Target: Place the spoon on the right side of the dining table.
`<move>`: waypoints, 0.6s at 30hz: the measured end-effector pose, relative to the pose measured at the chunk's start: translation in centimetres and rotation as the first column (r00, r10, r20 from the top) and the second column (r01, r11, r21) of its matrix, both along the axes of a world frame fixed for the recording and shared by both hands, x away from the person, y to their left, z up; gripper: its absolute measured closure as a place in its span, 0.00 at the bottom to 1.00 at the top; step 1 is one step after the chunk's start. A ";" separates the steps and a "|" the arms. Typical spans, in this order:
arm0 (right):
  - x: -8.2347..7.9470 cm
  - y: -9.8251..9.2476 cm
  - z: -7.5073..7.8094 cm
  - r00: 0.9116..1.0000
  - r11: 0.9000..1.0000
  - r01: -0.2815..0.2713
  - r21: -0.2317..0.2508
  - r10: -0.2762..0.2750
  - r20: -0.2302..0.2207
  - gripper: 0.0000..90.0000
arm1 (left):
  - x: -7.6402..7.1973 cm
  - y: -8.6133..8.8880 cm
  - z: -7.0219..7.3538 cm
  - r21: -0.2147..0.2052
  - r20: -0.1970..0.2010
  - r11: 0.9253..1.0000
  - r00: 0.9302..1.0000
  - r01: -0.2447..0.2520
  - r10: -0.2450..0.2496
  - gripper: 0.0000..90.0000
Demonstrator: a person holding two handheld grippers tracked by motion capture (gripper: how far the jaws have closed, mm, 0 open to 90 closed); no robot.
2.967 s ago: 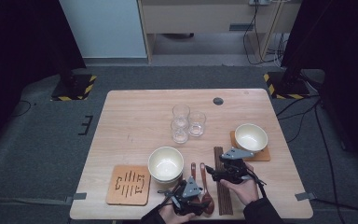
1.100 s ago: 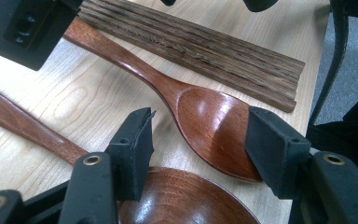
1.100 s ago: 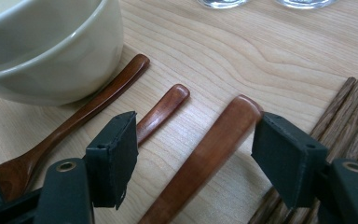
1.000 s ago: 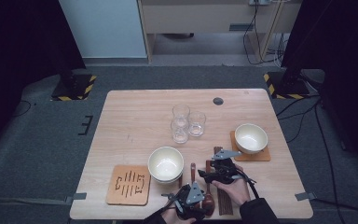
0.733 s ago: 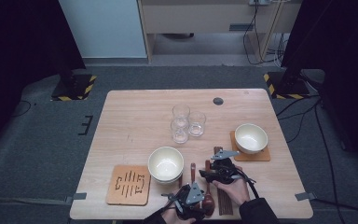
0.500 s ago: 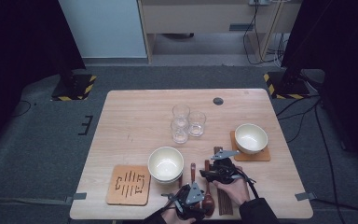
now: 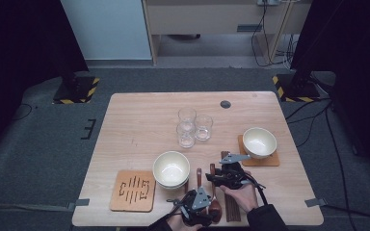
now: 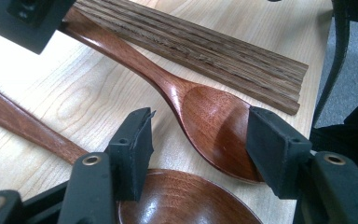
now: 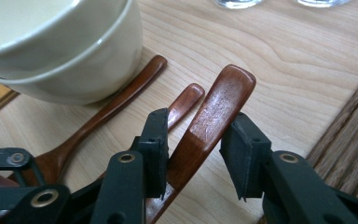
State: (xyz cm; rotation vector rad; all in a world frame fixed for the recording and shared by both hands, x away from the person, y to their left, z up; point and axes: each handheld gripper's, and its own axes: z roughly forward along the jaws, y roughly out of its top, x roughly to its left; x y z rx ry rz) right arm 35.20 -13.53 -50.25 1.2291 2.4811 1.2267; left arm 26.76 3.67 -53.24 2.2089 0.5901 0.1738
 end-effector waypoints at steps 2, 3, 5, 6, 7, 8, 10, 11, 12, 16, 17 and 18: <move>0.0 -0.1 0.1 1.000 1.000 -0.008 0.016 0.008 0.006 0.71 | 0.0 0.0 0.0 -0.002 -0.003 1.000 1.000 -0.004 0.004 0.44; 0.0 -0.1 0.2 1.000 1.000 -0.010 0.026 0.010 0.003 0.71 | 0.0 0.0 0.0 -0.002 -0.003 1.000 1.000 -0.005 0.005 0.44; -0.1 -0.1 0.3 1.000 0.999 -0.014 0.038 0.014 0.009 0.72 | 0.1 0.0 0.0 -0.002 -0.003 1.000 1.000 -0.007 0.007 0.44; -0.1 -0.1 0.3 1.000 0.999 -0.016 0.044 0.015 0.013 0.72 | 0.1 0.0 0.0 -0.004 -0.003 1.000 1.000 -0.008 0.008 0.44; -0.1 -0.2 0.4 1.000 0.999 -0.017 0.049 0.016 0.010 0.73 | 0.1 0.1 0.0 -0.004 -0.003 1.000 1.000 -0.011 0.011 0.44; -0.1 -0.2 0.5 1.000 0.998 -0.017 0.059 0.017 0.012 0.74 | 0.1 0.1 0.0 -0.005 -0.003 1.000 1.000 -0.013 0.013 0.44; -0.1 -0.3 0.7 1.000 0.997 -0.016 0.072 0.015 0.014 0.74 | 0.2 0.1 0.0 -0.005 -0.002 1.000 1.000 -0.017 0.017 0.44; -0.1 -0.4 0.7 1.000 0.997 -0.018 0.077 0.016 0.020 0.75 | 0.2 0.1 0.0 -0.006 -0.005 1.000 1.000 -0.019 0.019 0.44; -0.1 -0.4 0.8 1.000 0.996 -0.015 0.083 0.014 0.016 0.75 | 0.2 0.1 0.0 -0.007 -0.005 1.000 1.000 -0.020 0.020 0.44; -0.1 -0.7 1.1 1.000 0.995 -0.009 0.101 0.006 0.025 0.76 | 0.3 0.1 0.0 -0.005 -0.006 1.000 1.000 -0.025 0.025 0.44; -0.1 -0.8 1.2 1.000 0.994 -0.007 0.110 0.004 0.028 0.77 | 0.3 0.2 0.0 -0.004 -0.005 1.000 1.000 -0.026 0.026 0.44; -0.1 -0.9 1.3 0.999 0.993 -0.005 0.116 0.001 0.035 0.77 | 0.4 0.2 0.0 -0.004 -0.005 1.000 1.000 -0.026 0.026 0.44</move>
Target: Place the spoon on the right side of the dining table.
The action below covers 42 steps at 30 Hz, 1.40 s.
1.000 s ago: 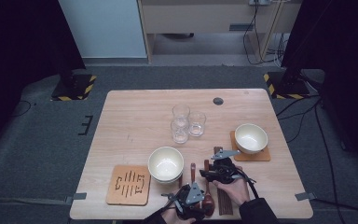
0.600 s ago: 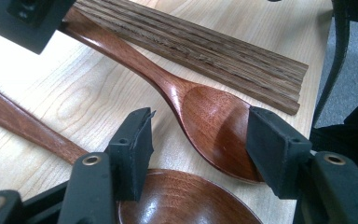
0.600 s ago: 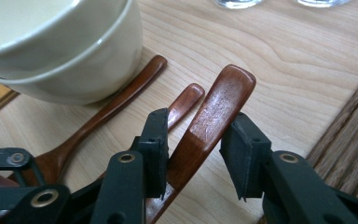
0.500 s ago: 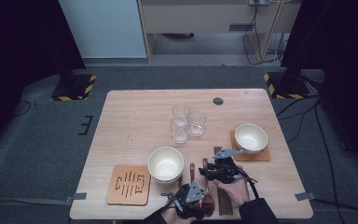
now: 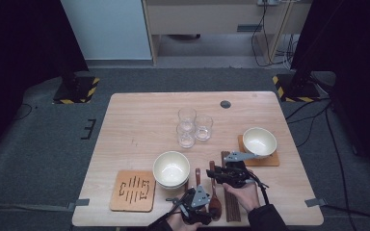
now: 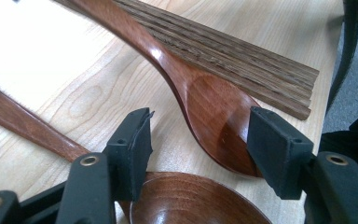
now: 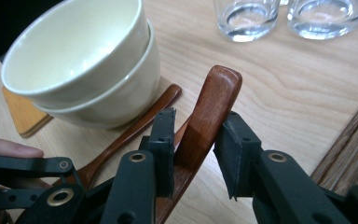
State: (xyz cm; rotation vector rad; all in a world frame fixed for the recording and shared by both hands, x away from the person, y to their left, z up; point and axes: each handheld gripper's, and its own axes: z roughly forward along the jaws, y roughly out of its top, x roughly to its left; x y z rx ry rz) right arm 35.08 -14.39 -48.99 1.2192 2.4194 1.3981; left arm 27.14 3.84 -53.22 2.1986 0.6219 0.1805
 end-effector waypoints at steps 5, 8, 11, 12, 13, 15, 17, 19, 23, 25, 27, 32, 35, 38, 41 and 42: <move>0.0 -0.5 0.4 1.000 0.999 0.005 0.037 -0.005 0.011 0.79 | 0.1 0.0 0.0 -0.002 0.000 1.000 1.000 -0.007 0.007 0.44; -0.1 -0.6 0.6 1.000 0.999 0.008 0.053 -0.009 0.015 0.80 | 0.2 0.0 0.0 -0.002 0.000 1.000 1.000 -0.011 0.011 0.44; -0.1 -0.8 0.8 1.000 0.998 0.004 0.067 -0.006 0.024 0.80 | 0.2 0.0 0.0 -0.002 0.001 1.000 1.000 -0.012 0.012 0.44; -0.1 -0.8 0.8 1.000 0.998 0.004 0.070 -0.006 0.026 0.81 | 0.2 0.0 0.0 -0.002 0.001 1.000 1.000 -0.014 0.014 0.44; -0.1 -0.8 0.9 1.000 0.997 0.002 0.077 -0.004 0.026 0.81 | 0.2 0.0 0.0 -0.002 0.001 1.000 1.000 -0.015 0.015 0.44; -0.1 -0.9 0.9 1.000 0.997 0.003 0.083 -0.005 0.029 0.81 | 0.3 0.1 0.0 -0.002 0.002 1.000 1.000 -0.015 0.015 0.44; -0.2 -0.9 1.0 1.000 0.996 0.003 0.094 -0.005 0.027 0.82 | 0.3 0.1 0.0 -0.001 0.001 1.000 1.000 -0.015 0.015 0.44; -0.2 -1.0 1.1 0.999 0.995 -0.001 0.098 -0.002 0.036 0.82 | 0.3 0.1 0.0 -0.001 0.001 1.000 1.000 -0.016 0.016 0.44; -0.2 -1.1 1.2 0.999 0.994 -0.002 0.106 -0.003 0.044 0.82 | 0.4 0.1 0.0 0.000 0.001 1.000 1.000 -0.018 0.018 0.44; -0.2 -1.1 1.3 0.999 0.994 0.002 0.111 -0.007 0.041 0.82 | 0.4 0.1 0.0 0.001 0.002 1.000 1.000 -0.018 0.018 0.44; -0.2 -1.3 1.4 0.999 0.993 0.004 0.117 -0.010 0.046 0.82 | 0.4 0.1 0.0 0.001 0.002 1.000 1.000 -0.018 0.018 0.44; -0.3 -1.4 1.5 0.999 0.992 0.006 0.127 -0.012 0.050 0.83 | 0.5 0.1 0.0 0.002 0.003 1.000 1.000 -0.021 0.021 0.44; -0.3 -1.5 1.6 0.998 0.991 0.007 0.134 -0.014 0.055 0.84 | 0.5 0.1 0.0 0.004 0.004 1.000 1.000 -0.020 0.020 0.44; -0.4 -1.5 1.7 0.998 0.990 0.005 0.140 -0.013 0.059 0.84 | 0.5 0.1 0.0 0.004 0.003 1.000 1.000 -0.021 0.021 0.44; -0.4 -1.6 1.7 0.998 0.989 0.004 0.148 -0.013 0.058 0.85 | 0.6 0.1 0.0 0.008 0.005 1.000 1.000 -0.021 0.021 0.44; -0.4 -1.6 1.8 0.998 0.988 0.004 0.152 -0.013 0.056 0.85 | 0.6 0.1 0.0 0.009 0.006 1.000 1.000 -0.021 0.021 0.44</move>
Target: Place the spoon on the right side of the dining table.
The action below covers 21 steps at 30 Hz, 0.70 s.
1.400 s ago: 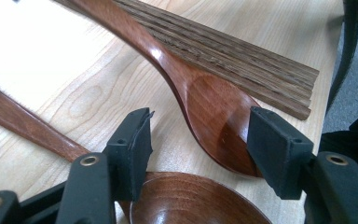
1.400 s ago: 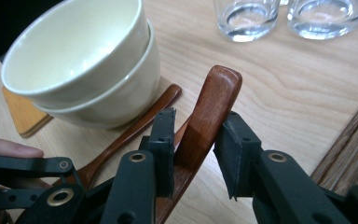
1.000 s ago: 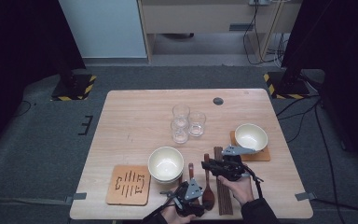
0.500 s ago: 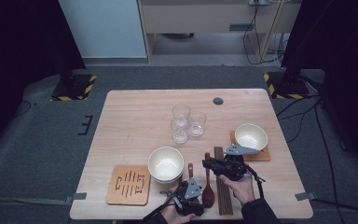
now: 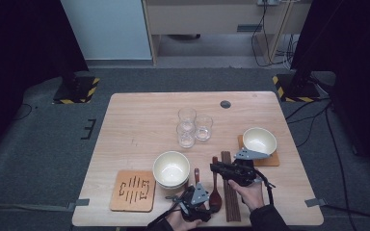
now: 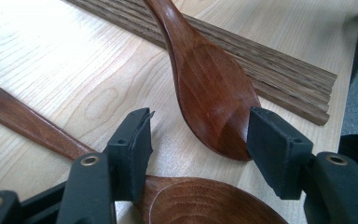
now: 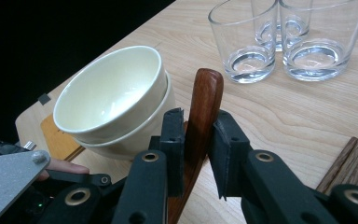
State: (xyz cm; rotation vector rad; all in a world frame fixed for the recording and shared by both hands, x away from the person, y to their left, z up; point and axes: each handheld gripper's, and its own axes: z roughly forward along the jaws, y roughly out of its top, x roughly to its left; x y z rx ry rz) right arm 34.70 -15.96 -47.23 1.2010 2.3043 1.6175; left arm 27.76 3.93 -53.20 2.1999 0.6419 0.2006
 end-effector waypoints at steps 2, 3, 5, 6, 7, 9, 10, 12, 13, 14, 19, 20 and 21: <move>0.0 0.0 0.0 1.000 1.000 0.001 0.008 -0.001 -0.003 0.86 | 0.0 0.0 0.0 0.001 0.001 1.000 1.000 0.000 0.000 0.44; 0.0 -0.1 0.0 1.000 1.000 0.000 0.013 0.000 -0.005 0.86 | 0.0 0.0 0.0 0.001 0.001 1.000 1.000 0.000 0.000 0.44; 0.0 -0.1 0.0 1.000 1.000 -0.002 0.022 0.002 -0.006 0.87 | 0.0 0.0 0.0 0.001 0.001 1.000 1.000 -0.001 0.001 0.44; 0.0 -0.1 0.0 1.000 1.000 -0.002 0.026 0.002 -0.008 0.87 | 0.0 0.0 0.0 0.001 0.003 1.000 1.000 -0.001 0.001 0.44; 0.0 -0.1 0.0 1.000 1.000 -0.001 0.028 0.001 -0.009 0.87 | 0.0 0.0 0.0 0.001 0.003 1.000 1.000 -0.001 0.001 0.44; 0.0 -0.1 0.0 1.000 0.999 -0.001 0.036 0.002 -0.017 0.88 | 0.0 0.0 0.0 0.002 0.004 1.000 1.000 -0.001 0.001 0.44; 0.0 -0.1 0.1 1.000 0.999 0.000 0.039 0.001 -0.019 0.88 | 0.0 0.0 0.0 0.003 0.005 1.000 1.000 0.000 0.000 0.44; 0.0 -0.2 0.0 1.000 0.999 0.000 0.049 0.001 -0.022 0.89 | 0.0 0.0 0.0 0.002 0.006 1.000 1.000 -0.001 0.001 0.44; 0.0 -0.2 0.0 1.000 0.999 -0.001 0.053 0.002 -0.024 0.89 | 0.0 0.0 0.0 0.002 0.007 1.000 1.000 -0.001 0.001 0.44; 0.0 -0.2 0.0 1.000 0.998 -0.002 0.057 0.004 -0.028 0.89 | 0.0 0.0 0.0 0.002 0.008 1.000 1.000 -0.001 0.001 0.44; 0.0 -0.3 0.0 0.999 0.997 -0.001 0.077 0.004 -0.045 0.91 | 0.0 0.0 0.1 0.005 0.015 1.000 1.000 -0.001 0.001 0.44; 0.1 -0.3 0.0 0.999 0.997 0.001 0.081 0.003 -0.049 0.92 | -0.1 0.0 0.1 0.006 0.016 1.000 1.000 -0.001 0.000 0.44; 0.1 -0.3 0.0 0.999 0.996 -0.001 0.087 0.006 -0.051 0.93 | -0.1 0.0 0.1 0.009 0.017 1.000 1.000 -0.001 0.001 0.45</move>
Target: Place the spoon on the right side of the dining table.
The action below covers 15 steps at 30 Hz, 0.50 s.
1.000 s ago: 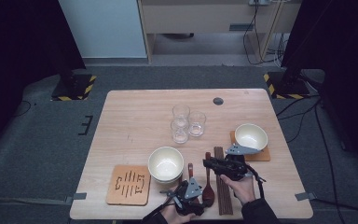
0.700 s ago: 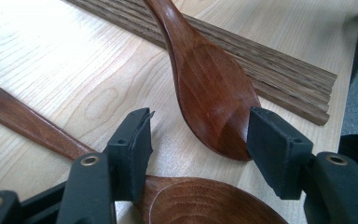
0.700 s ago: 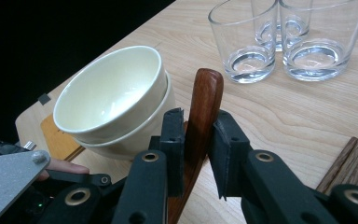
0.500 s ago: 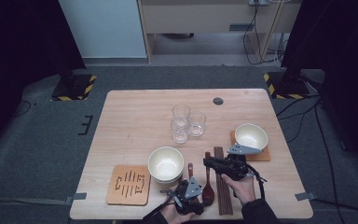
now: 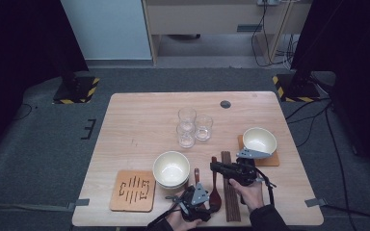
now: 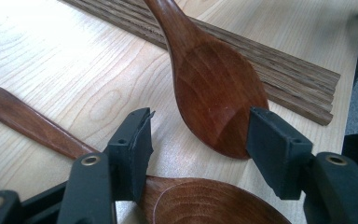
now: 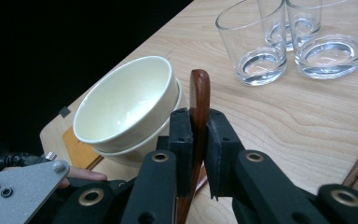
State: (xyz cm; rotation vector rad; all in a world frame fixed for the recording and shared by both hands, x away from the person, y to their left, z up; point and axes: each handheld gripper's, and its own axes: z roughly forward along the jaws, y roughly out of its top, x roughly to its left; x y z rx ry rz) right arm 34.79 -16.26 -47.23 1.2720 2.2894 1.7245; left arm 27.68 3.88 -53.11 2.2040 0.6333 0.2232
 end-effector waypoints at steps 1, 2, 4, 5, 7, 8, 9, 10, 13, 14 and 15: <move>0.0 0.0 0.0 1.000 1.000 -0.003 0.013 0.003 -0.009 0.94 | 0.0 0.0 0.0 0.010 0.003 1.000 1.000 0.001 -0.001 0.45; 0.0 -0.1 0.0 1.000 1.000 -0.004 0.022 0.004 -0.016 0.94 | 0.0 0.0 -0.1 0.010 0.002 1.000 1.000 0.002 -0.002 0.45; 0.1 -0.2 0.0 1.000 1.000 -0.006 0.027 0.007 -0.027 0.94 | -0.1 0.0 0.0 0.008 0.006 1.000 1.000 0.003 -0.003 0.45; 0.1 -0.2 0.0 0.999 0.999 -0.005 0.032 0.006 -0.032 0.94 | -0.1 0.0 0.0 0.005 0.006 1.000 1.000 0.005 -0.005 0.45; 0.2 -0.3 0.0 0.999 0.999 -0.004 0.043 0.006 -0.042 0.94 | -0.1 0.0 0.1 -0.002 0.008 1.000 1.000 0.003 -0.003 0.45; 0.2 -0.4 0.0 0.999 0.999 -0.003 0.045 0.004 -0.041 0.94 | -0.1 0.0 0.2 -0.004 0.008 1.000 1.000 0.002 -0.002 0.45; 0.2 -0.4 0.1 0.999 0.999 -0.002 0.048 0.004 -0.040 0.94 | -0.1 0.1 0.3 -0.009 0.008 1.000 1.000 0.001 -0.001 0.45; 0.2 -0.5 0.2 0.999 0.999 -0.001 0.051 0.003 -0.039 0.94 | 0.0 0.2 0.4 -0.013 0.010 1.000 1.000 -0.001 0.001 0.45; 0.2 -0.7 0.4 1.000 0.998 0.007 0.054 -0.005 -0.027 0.94 | 0.0 0.4 0.8 -0.027 0.015 1.000 1.000 -0.006 0.007 0.46; 0.2 -0.8 0.5 1.000 0.998 0.011 0.054 -0.009 -0.026 0.94 | 0.0 0.4 0.9 -0.032 0.017 0.999 1.000 -0.007 0.007 0.46; 0.2 -0.9 0.6 1.000 0.998 0.014 0.056 -0.013 -0.021 0.94 | 0.0 0.5 1.0 -0.040 0.018 0.999 1.000 -0.008 0.009 0.46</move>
